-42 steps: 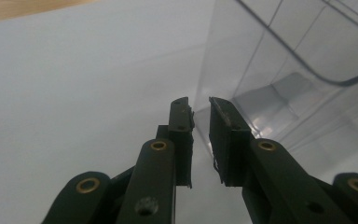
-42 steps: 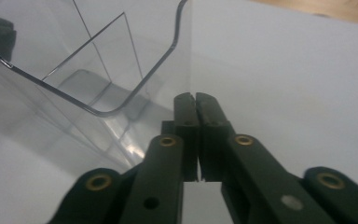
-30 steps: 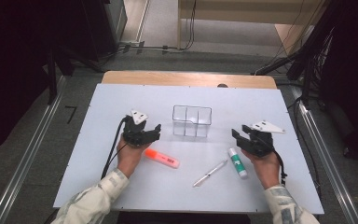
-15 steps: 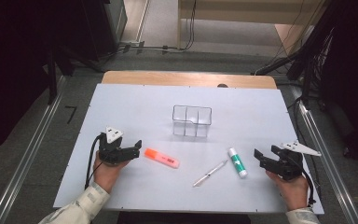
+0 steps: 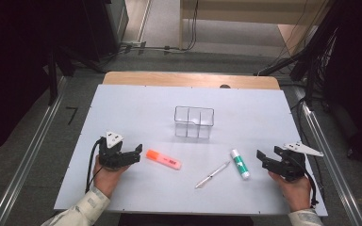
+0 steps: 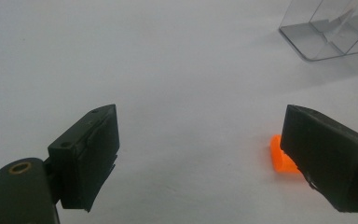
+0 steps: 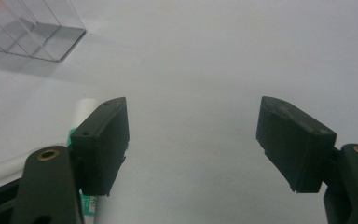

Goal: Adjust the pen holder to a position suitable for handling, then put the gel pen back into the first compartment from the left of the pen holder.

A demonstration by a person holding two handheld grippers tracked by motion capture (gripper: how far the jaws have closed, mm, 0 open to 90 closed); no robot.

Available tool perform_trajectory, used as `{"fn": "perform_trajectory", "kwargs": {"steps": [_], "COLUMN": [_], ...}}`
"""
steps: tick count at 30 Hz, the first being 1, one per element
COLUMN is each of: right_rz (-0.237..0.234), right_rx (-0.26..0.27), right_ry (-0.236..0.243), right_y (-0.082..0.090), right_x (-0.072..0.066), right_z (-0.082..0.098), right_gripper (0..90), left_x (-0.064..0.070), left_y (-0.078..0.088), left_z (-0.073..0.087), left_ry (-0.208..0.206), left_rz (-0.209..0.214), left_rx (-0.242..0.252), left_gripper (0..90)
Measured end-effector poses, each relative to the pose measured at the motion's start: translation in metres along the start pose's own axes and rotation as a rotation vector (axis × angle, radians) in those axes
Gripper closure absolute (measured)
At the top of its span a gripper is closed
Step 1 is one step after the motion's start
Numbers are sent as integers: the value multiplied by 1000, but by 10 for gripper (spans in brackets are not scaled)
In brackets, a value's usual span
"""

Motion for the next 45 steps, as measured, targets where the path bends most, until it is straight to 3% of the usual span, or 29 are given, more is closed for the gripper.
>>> {"fn": "perform_trajectory", "kwargs": {"steps": [12,21,27,33,38,45], "right_rz": [5,21,30,27,32,31], "right_rx": [9,11,8,8,9,11], "right_ry": [3,3,1,3,0,-2], "right_y": [2,1,3,2,2,2], "right_x": [1,3,6,5,6,6], "right_z": [-1,-2,-1,-1,-1,-1], "right_gripper": [239,238,239,239,238,239], "left_x": [5,20,34,47,63,88], "left_y": [-1,0,0,-2,-3,-9], "left_z": [0,-3,-5,-7,-12,-10], "left_ry": [-4,-20,-23,3,-9,-38], "left_rz": [13,47,71,103,136,188], "left_rx": [2,18,27,28,49,40], "left_gripper": [103,103,104,104,108,109]}}
Point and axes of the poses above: each handheld gripper's, and its own axes: y roughly backward along the jaws, z roughly out of its underside, x roughly to its right, the point moved 9 cm from there along -y, roughly forward along the jaws, and after that the axes turned 7 degrees about x, right-handed, at the moved point
